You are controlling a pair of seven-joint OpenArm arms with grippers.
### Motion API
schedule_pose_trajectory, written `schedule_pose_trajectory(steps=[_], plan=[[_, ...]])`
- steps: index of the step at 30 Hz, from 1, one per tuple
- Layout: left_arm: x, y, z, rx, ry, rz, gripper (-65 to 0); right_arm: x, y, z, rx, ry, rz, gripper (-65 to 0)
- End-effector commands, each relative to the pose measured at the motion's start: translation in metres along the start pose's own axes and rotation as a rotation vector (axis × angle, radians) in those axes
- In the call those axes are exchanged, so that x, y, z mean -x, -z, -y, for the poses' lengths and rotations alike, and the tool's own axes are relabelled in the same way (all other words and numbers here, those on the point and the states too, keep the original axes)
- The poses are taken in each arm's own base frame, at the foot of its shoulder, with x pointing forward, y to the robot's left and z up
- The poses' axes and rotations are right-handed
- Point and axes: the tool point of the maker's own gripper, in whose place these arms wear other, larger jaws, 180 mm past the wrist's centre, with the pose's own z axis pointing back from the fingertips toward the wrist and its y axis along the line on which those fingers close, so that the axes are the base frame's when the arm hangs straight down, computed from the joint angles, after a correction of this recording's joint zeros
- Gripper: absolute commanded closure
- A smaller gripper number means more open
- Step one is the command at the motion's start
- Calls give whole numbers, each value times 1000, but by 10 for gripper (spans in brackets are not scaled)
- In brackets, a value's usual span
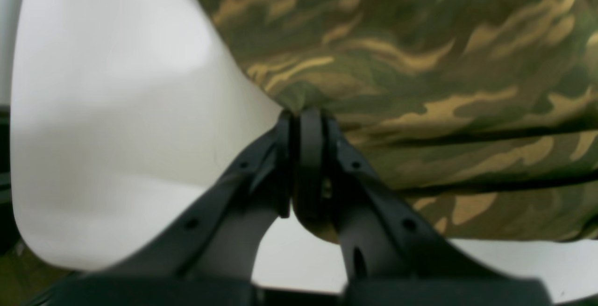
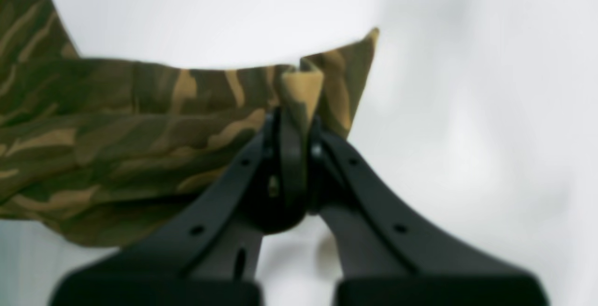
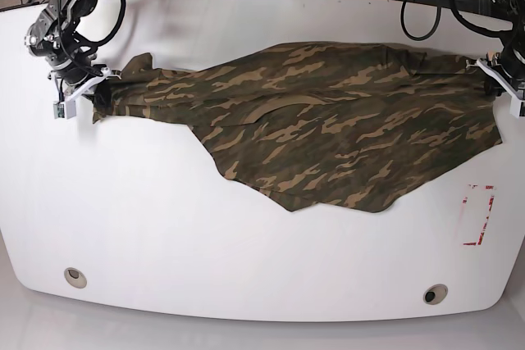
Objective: Layout the t-shirt on the table in an organized manner, then fold the t-shirt properly
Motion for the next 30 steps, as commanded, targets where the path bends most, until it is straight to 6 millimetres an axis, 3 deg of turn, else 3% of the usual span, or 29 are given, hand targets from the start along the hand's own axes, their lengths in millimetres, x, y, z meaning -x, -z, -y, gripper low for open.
schedule_pose_trajectory(steps=[1,17,30], plan=[[-11,-7,-11,-36,22,34,0,-12,-9,11,32,-22,35,-3],[8,-11,-16,-47,44,-23,0,26,-12,4,26,9,-34,-6],[18,-14,-17,-49,52,-49,0,28,-12,4,25,13,-38,-6]])
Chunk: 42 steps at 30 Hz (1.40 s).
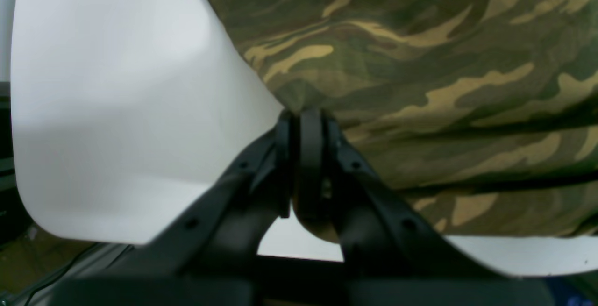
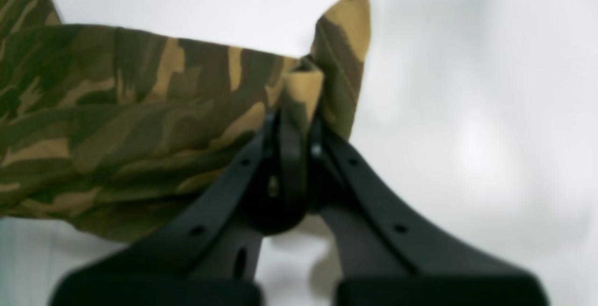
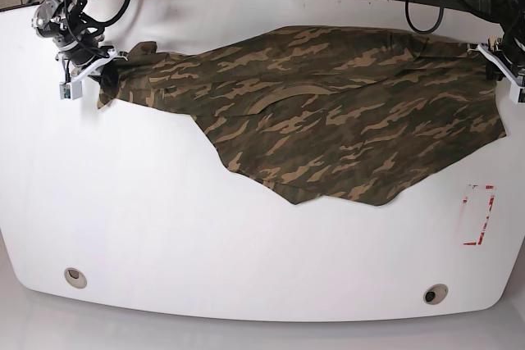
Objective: Layout the t-shirt on the table in an organized manner, then fold the t-shirt properly
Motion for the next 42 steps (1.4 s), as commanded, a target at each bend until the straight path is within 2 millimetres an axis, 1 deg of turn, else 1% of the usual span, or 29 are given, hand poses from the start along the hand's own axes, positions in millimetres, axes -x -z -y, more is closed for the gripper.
schedule_pose_trajectory(steps=[1,3,5,8,10,11,12,13,14,16,18,19,25,32,35,36,40,42], plan=[[-8,-7,-10,-36,20,19,0,-5,-6,10,34,-23,-4,-6],[-7,-7,-11,-36,19,17,0,-5,-6,10,34,-23,-6,-6],[-2,-8,-10,-36,21,3,0,-4,-6,10,36,-24,-9,-8],[4,-8,-10,-35,23,-12,0,3,-8,12,40,-24,-26,-17],[4,-8,-10,-35,23,-12,0,5,-9,12,41,-24,-29,-67],[5,-8,-10,-34,22,-14,0,5,-9,11,40,-23,-27,-117],[5,-8,-9,-33,21,-14,0,5,-10,12,40,-24,-29,-154],[6,-8,-9,-32,19,-14,0,2,-11,11,42,-32,-21,-211],[5,-8,-9,-32,20,-13,0,0,-12,12,47,-39,-17,-254],[5,-8,-9,-32,20,-13,0,-5,-21,16,70,-55,-1,-349],[5,-8,-9,-32,19,-12,0,-8,-28,17,84,-61,18,-407],[5,-8,-9,-32,19,-12,0,-8,-30,16,86,-61,21,-419],[4,-12,-17,-52,3,-1,0,-17,-32,8,85,-78,51,-428],[4,-13,-18,-55,1,1,0,-18,-33,6,85,-84,45,-430],[3,-13,-18,-57,4,1,0,-26,-39,5,96,-110,54,-430],[3,-13,-18,-58,4,0,-13,-28,-41,5,101,-117,59,-430],[3,-13,-17,-55,2,1,-104,-42,-51,1,120,-165,85,-430],[4,-12,-17,-53,0,2,-131,-44,-54,0,128,-182,84,-430]])
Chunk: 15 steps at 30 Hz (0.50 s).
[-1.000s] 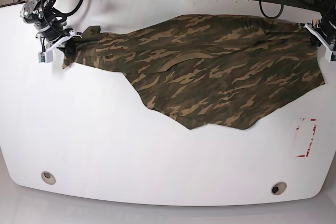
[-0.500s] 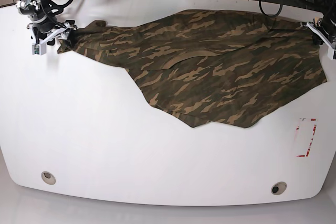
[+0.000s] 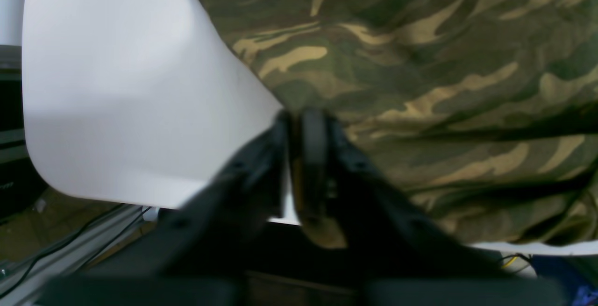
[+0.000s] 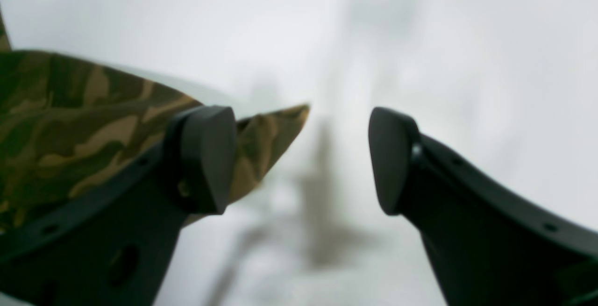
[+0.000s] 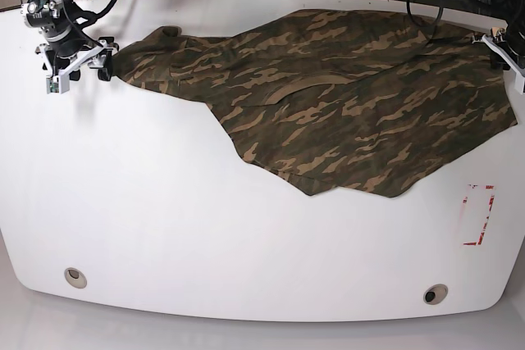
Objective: Layout the t-shirt on the table in an organized manner, then fold the t-shirt properly
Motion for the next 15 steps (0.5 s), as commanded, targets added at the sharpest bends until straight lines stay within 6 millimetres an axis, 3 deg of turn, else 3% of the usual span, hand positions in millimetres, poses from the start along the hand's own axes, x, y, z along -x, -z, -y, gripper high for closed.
schedule_pose_trajectory(steps=[1,9,15], plan=[[-12,-6,-7,-21,14,35,-136,-21,-7,1,7,-35,57,-430],[-12,-5,-4,-14,16,36,-144,-26,-7,-4,-3,-49,56,-431],[-13,-5,-4,-14,16,38,-146,-24,3,-27,-54,-33,57,-431]])
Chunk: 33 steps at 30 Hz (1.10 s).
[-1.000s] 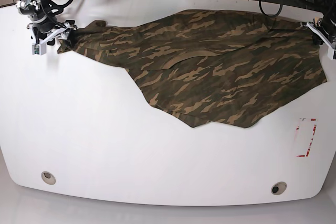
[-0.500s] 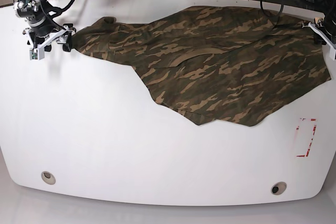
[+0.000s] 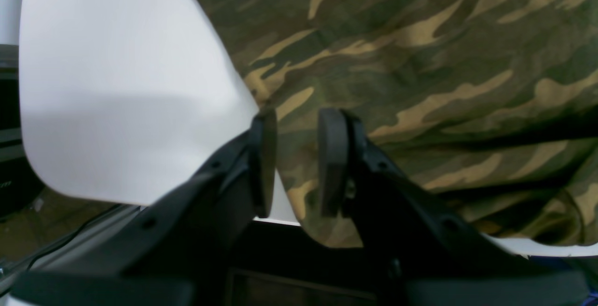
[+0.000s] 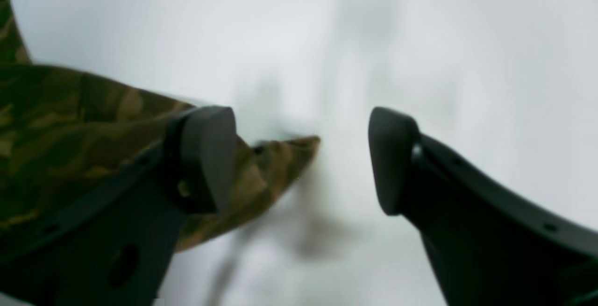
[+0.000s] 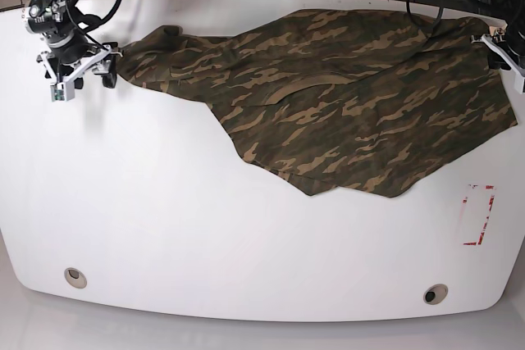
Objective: Layout the t-shirt on the table in an organized manner, then fold the t-shirt properly
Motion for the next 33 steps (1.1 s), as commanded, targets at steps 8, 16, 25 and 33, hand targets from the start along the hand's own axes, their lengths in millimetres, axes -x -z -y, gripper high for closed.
schedule_pose_trajectory(steps=[8,16,25,33], plan=[[-35,-6,-9,-27,10,96,-146,-4,11,-15,-47,48,34,-431],[-63,-10,-18,-49,20,159,-146,6,8,-12,-38,47,9,-428],[-97,-14,-22,-63,12,242,-146,22,-1,0,-2,79,-14,-430],[-127,-17,-22,-62,-4,318,-146,39,2,1,-9,111,-54,-426]])
